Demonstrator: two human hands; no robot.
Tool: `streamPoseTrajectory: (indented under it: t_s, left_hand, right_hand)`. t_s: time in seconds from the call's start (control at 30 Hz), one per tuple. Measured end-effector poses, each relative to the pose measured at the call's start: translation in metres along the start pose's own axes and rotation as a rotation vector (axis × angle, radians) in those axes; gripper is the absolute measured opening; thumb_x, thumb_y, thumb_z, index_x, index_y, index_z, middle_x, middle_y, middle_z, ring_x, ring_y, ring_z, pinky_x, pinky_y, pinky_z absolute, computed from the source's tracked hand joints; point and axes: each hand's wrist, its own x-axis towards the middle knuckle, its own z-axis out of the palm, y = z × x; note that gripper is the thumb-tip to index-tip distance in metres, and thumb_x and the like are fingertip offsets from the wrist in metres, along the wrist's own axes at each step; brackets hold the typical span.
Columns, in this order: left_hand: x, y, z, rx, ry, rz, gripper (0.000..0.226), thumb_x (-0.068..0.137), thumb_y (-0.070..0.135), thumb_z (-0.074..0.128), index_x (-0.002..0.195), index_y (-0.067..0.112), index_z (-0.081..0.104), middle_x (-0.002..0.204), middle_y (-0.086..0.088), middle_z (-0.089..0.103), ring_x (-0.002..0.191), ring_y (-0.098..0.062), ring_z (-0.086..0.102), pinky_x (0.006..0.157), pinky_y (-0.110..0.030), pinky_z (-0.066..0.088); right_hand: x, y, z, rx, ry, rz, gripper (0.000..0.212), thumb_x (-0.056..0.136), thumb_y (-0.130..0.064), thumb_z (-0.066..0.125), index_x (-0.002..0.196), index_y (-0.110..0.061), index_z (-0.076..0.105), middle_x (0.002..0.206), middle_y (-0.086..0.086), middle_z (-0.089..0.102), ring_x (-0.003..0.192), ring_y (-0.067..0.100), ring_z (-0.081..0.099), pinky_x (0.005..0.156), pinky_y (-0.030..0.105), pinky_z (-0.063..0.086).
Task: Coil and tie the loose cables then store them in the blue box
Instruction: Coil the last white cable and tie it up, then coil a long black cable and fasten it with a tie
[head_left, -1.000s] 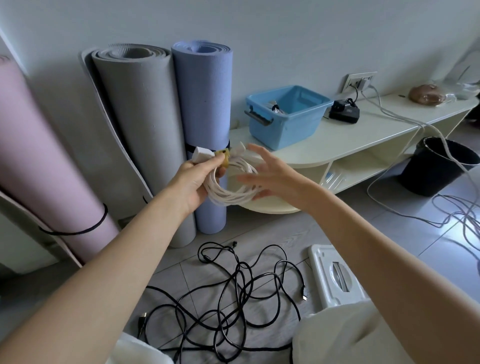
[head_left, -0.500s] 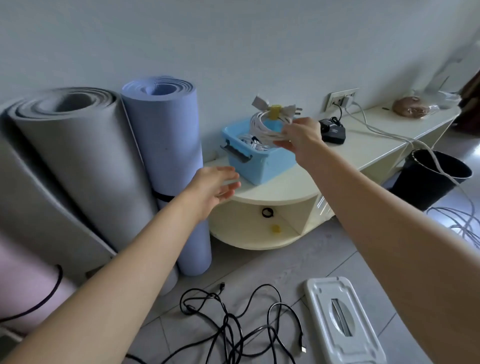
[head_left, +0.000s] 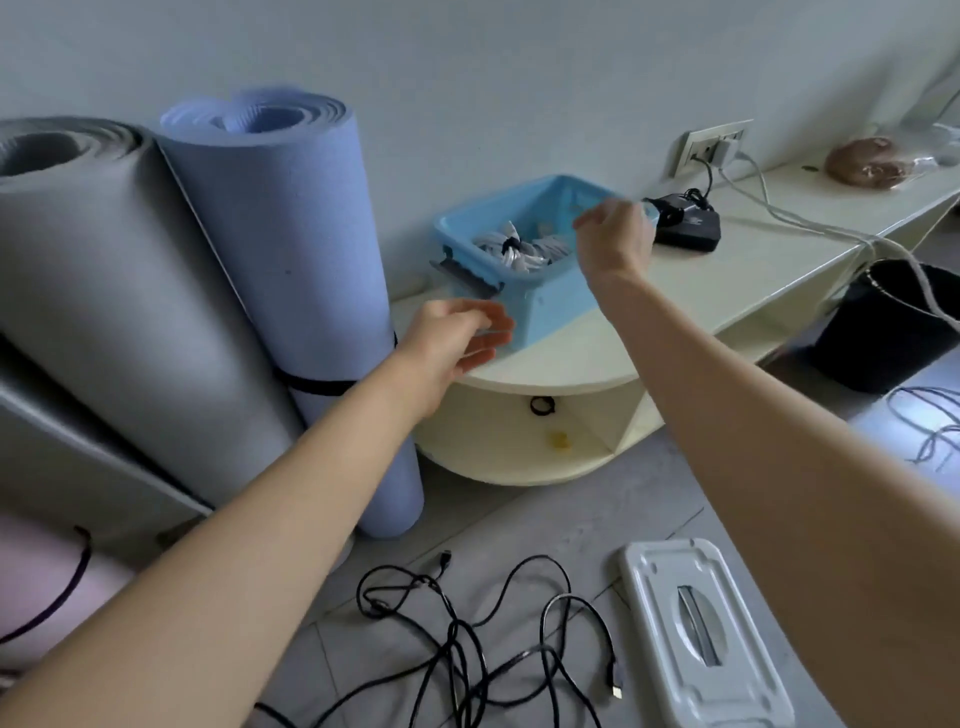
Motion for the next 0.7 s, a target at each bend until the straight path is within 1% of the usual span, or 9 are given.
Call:
streamPoseTrajectory:
  t_s: [0.13, 0.27, 0.33, 0.37, 0.43, 0.5, 0.57, 0.63, 0.7]
  left_hand:
    - [-0.033, -0.035, -0.017, 0.117, 0.032, -0.078, 0.028, 0.094, -0.002, 0.04, 0.079, 0.013, 0.057, 0.07, 0.003, 0.066, 0.056, -0.003, 0.062, 0.058, -0.014, 0.048]
    - [-0.065, -0.118, -0.046, 0.253, 0.005, -0.249, 0.028, 0.093, -0.001, 0.041, 0.076, 0.015, 0.057, 0.05, 0.01, 0.064, 0.045, 0.003, 0.06, 0.048, -0.01, 0.045]
    - [-0.077, -0.159, -0.061, 0.301, 0.028, -0.342, 0.03, 0.094, -0.001, 0.039, 0.075, 0.015, 0.056, 0.051, 0.009, 0.064, 0.042, 0.004, 0.058, 0.045, -0.009, 0.043]
    - [-0.082, -0.175, -0.068, 0.33, 0.045, -0.381, 0.031, 0.094, -0.001, 0.038, 0.074, 0.015, 0.056, 0.051, 0.008, 0.064, 0.04, 0.004, 0.057, 0.044, -0.009, 0.042]
    - [-0.089, -0.201, -0.081, 0.364, 0.07, -0.449, 0.03, 0.093, -0.001, 0.038, 0.074, 0.014, 0.055, 0.055, 0.004, 0.063, 0.039, 0.003, 0.056, 0.049, -0.011, 0.041]
    - [-0.094, -0.221, -0.094, 0.381, 0.081, -0.522, 0.028, 0.093, -0.001, 0.037, 0.075, 0.011, 0.055, 0.069, -0.002, 0.062, 0.047, -0.002, 0.057, 0.056, -0.014, 0.04]
    - [-0.095, -0.229, -0.103, 0.413, 0.094, -0.566, 0.027, 0.092, -0.001, 0.037, 0.076, 0.01, 0.055, 0.075, -0.005, 0.06, 0.059, -0.008, 0.055, 0.059, -0.016, 0.04]
    - [-0.096, -0.233, -0.112, 0.435, 0.113, -0.573, 0.026, 0.092, -0.002, 0.037, 0.078, 0.009, 0.056, 0.077, -0.006, 0.061, 0.063, -0.011, 0.054, 0.06, -0.016, 0.041]
    - [-0.097, -0.234, -0.12, 0.435, 0.123, -0.569, 0.024, 0.092, -0.001, 0.038, 0.08, 0.01, 0.056, 0.082, -0.007, 0.062, 0.065, -0.011, 0.056, 0.063, -0.017, 0.043]
  right_hand:
    - [-0.082, 0.032, 0.0, 0.095, -0.005, -0.088, 0.038, 0.076, 0.004, 0.036, 0.076, -0.015, 0.069, 0.098, 0.011, 0.068, 0.101, 0.029, 0.056, 0.089, 0.036, 0.044]
    - [-0.159, 0.086, 0.028, 0.072, -0.208, -0.102, 0.036, 0.076, 0.005, 0.038, 0.075, -0.009, 0.07, 0.087, 0.009, 0.069, 0.082, 0.021, 0.055, 0.076, 0.027, 0.043]
    - [-0.194, 0.117, 0.051, -0.021, -0.455, -0.097, 0.032, 0.079, 0.004, 0.041, 0.08, -0.007, 0.071, 0.09, 0.012, 0.069, 0.079, 0.02, 0.055, 0.068, 0.024, 0.045]
    - [-0.209, 0.132, 0.062, -0.151, -0.646, -0.119, 0.029, 0.083, 0.0, 0.043, 0.085, -0.006, 0.071, 0.095, 0.014, 0.069, 0.081, 0.021, 0.056, 0.065, 0.022, 0.045]
    - [-0.235, 0.163, 0.084, -0.518, -1.085, -0.204, 0.025, 0.09, -0.011, 0.047, 0.102, -0.004, 0.068, 0.106, 0.011, 0.066, 0.092, 0.023, 0.058, 0.074, 0.022, 0.045]
    - [-0.262, 0.193, 0.097, -0.789, -1.405, -0.198, 0.026, 0.092, -0.02, 0.048, 0.109, -0.005, 0.062, 0.106, 0.007, 0.058, 0.093, 0.021, 0.053, 0.079, 0.028, 0.041]
    - [-0.283, 0.213, 0.102, -0.873, -1.583, -0.159, 0.025, 0.092, -0.021, 0.048, 0.107, -0.003, 0.057, 0.111, 0.009, 0.055, 0.096, 0.022, 0.053, 0.083, 0.029, 0.042]
    - [-0.296, 0.221, 0.1, -0.893, -1.64, -0.156, 0.034, 0.092, -0.019, 0.051, 0.119, 0.0, 0.055, 0.126, 0.011, 0.055, 0.109, 0.025, 0.055, 0.089, 0.031, 0.045]
    - [-0.3, 0.218, 0.098, -0.868, -1.639, -0.177, 0.032, 0.091, -0.014, 0.054, 0.12, -0.001, 0.058, 0.118, 0.013, 0.062, 0.094, 0.02, 0.058, 0.069, 0.023, 0.046]
